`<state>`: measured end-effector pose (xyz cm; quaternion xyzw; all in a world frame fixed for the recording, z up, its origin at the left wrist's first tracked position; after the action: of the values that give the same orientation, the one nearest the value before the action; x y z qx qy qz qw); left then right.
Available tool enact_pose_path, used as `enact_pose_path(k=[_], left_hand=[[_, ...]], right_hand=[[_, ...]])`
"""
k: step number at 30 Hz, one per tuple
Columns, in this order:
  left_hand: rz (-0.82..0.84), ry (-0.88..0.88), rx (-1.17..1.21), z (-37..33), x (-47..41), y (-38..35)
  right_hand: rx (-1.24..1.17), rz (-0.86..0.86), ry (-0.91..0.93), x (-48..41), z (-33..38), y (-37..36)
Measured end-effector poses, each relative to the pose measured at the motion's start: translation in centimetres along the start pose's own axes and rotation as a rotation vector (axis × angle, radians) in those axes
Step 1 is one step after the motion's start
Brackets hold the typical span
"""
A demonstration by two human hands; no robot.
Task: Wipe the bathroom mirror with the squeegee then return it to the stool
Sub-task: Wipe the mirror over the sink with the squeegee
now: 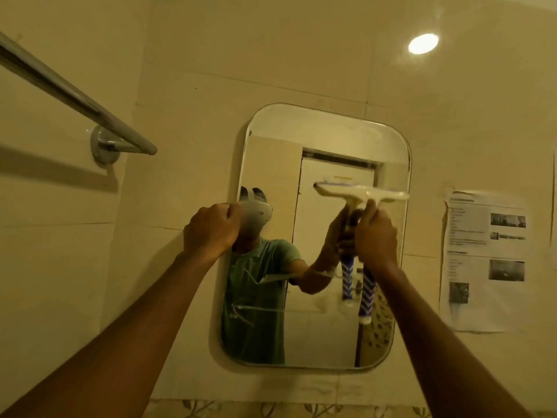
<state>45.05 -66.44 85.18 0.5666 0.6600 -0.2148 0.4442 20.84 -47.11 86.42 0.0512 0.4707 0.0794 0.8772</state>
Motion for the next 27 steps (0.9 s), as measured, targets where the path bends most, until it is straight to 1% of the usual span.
enact_pose_path(k=[3,5,8,12,14,17,21,27], left_hand=[[0.002,0.012,0.019,0.1,0.2,0.1],[0.006,0.006,0.025,0.1,0.3,0.0],[-0.004,-0.013,0.034,0.2,0.3,0.0],[-0.039,-0.043,0.055,0.4,0.5,-0.4],[-0.072,-0.047,0.056,0.5,0.5,-0.4],[-0.104,-0.049,0.05,0.4,0.6,-0.4],[-0.123,-0.03,0.042,0.3,0.7,-0.3],[-0.069,-0.011,0.023,0.5,0.9,0.1]], right_hand=[[0.034,-0.004,-0.04,3.0,-1.0,-0.8],[0.028,-0.002,-0.044,2.9,-0.9,-0.5],[0.036,-0.005,-0.002,-0.5,1.2,0.8],[0.08,-0.079,0.09,-6.9,5.0,3.1],[0.083,-0.075,0.095,-7.3,4.7,3.0],[0.023,-0.031,0.059,-3.9,1.3,1.3],[-0.01,-0.035,0.016,2.3,-2.4,-0.9],[0.072,-0.036,-0.06,8.2,-4.6,-2.1]])
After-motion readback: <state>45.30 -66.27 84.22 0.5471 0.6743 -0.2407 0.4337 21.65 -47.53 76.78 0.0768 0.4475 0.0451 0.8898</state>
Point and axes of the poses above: each hand's wrist, its own x-axis away from the middle knuckle, its own y-axis out of the back of the hand, z = x × y, the point moved 5 cm from there along -x, towards the middle knuckle, and after that the axes turned 8 degrees about x, right-handed, at the moved point
